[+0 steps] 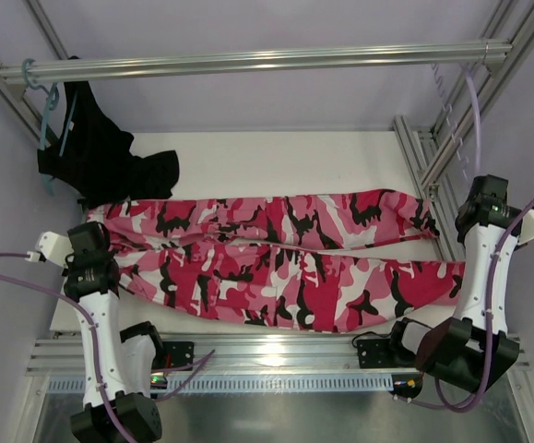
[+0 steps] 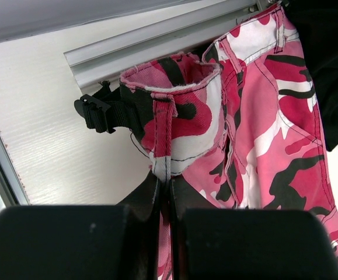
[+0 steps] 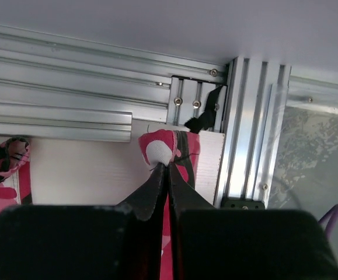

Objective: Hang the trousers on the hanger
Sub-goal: Fold the trousers

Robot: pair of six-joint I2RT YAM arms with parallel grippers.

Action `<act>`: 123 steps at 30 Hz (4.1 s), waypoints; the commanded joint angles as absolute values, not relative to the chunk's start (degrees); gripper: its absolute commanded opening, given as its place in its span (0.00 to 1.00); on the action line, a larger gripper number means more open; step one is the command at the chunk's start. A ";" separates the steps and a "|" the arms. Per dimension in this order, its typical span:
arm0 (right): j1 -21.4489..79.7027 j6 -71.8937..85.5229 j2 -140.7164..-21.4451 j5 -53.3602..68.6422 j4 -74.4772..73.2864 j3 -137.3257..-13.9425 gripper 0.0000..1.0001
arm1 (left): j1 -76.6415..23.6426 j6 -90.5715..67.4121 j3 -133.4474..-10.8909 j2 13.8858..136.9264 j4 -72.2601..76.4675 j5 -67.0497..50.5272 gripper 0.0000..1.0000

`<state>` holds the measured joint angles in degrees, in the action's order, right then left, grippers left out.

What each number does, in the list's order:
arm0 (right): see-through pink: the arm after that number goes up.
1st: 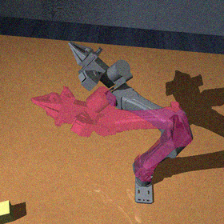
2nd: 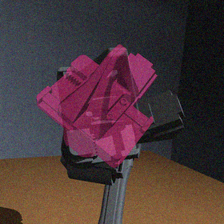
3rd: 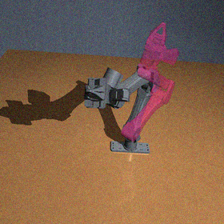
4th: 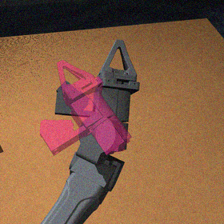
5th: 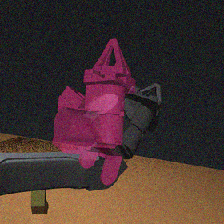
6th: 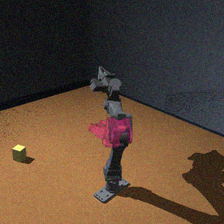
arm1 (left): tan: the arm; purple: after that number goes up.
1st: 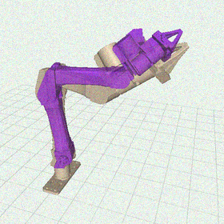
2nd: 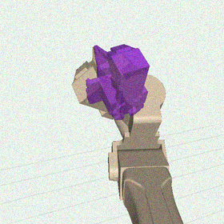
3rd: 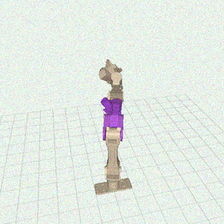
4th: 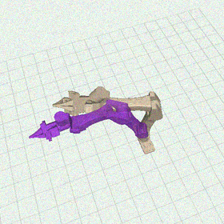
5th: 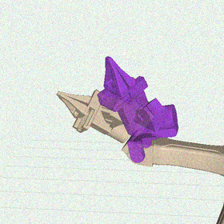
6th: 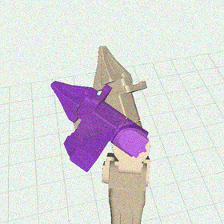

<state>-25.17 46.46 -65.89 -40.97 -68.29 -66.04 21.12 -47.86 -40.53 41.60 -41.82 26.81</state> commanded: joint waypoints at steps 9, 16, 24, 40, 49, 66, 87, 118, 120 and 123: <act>-19.61 36.56 -74.34 -23.47 -43.16 -59.77 0.04 | 21.53 -48.95 -40.17 41.57 -36.91 29.27 0.00; -14.24 33.14 -81.65 -20.05 -38.68 -62.31 0.38 | 21.53 -49.74 -39.81 40.69 -36.83 29.53 0.00; -18.78 37.70 -74.80 -22.07 -49.73 -65.48 0.81 | 21.53 -49.31 -40.08 40.61 -36.91 29.44 0.00; -35.42 39.55 -57.48 -14.34 -46.25 -39.56 0.61 | 21.53 -48.08 -40.08 40.61 -36.04 25.32 0.00; -35.42 43.94 -54.49 -13.71 -35.17 -30.33 0.60 | 21.53 -49.30 -40.08 40.52 -36.04 25.66 0.00; -34.46 39.64 -60.73 -13.98 -33.47 -36.37 0.04 | 21.53 -49.75 -41.66 42.45 -35.86 31.54 0.00; -6.77 33.14 -75.93 -18.72 -29.27 -43.07 0.23 | 21.45 -49.31 -42.19 43.77 -35.42 30.85 0.00; -35.77 40.60 -59.41 -8.09 -30.24 -30.50 0.61 | 21.53 -48.25 -42.19 42.28 -35.94 29.35 0.00; -35.86 41.22 -61.25 -9.31 -28.75 -30.06 0.61 | 21.53 -48.34 -42.10 42.10 -35.95 29.27 0.00; -35.95 41.39 -64.06 -8.87 -26.29 -29.79 0.60 | 21.45 -48.08 -42.19 42.01 -35.86 29.53 0.00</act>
<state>-35.53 39.68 -62.41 -8.75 -31.68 -29.91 21.12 -48.58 -40.05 43.05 -38.46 27.86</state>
